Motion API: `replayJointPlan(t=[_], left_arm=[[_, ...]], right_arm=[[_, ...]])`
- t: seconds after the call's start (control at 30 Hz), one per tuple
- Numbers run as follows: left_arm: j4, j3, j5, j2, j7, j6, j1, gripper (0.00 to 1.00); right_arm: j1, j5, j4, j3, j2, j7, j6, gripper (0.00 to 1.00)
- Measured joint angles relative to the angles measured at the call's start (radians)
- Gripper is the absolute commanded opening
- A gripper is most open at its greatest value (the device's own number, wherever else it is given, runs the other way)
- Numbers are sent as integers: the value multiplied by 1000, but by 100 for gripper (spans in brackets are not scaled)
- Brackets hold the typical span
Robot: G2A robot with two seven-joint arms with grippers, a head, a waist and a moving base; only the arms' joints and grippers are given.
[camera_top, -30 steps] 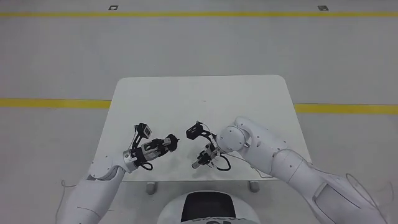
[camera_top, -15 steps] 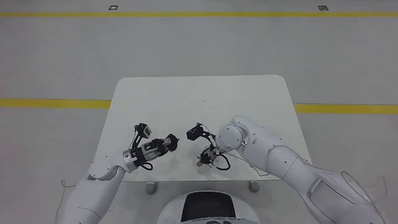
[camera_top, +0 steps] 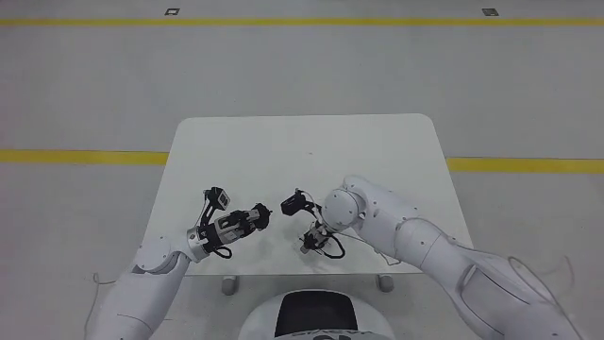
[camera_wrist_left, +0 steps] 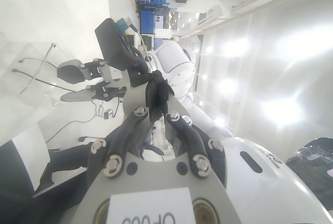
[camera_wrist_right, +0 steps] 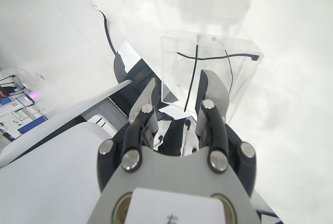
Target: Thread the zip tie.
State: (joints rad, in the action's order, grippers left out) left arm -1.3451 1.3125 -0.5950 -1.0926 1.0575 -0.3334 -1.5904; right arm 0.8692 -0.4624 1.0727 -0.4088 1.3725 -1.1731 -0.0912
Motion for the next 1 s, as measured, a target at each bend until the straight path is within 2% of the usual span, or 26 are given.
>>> replayJointPlan(t=[1.0], left_arm=[[0,0,0,0,0,0,0,0]], right_arm=[[-52,-45,-163,73,112,-11,32,23]])
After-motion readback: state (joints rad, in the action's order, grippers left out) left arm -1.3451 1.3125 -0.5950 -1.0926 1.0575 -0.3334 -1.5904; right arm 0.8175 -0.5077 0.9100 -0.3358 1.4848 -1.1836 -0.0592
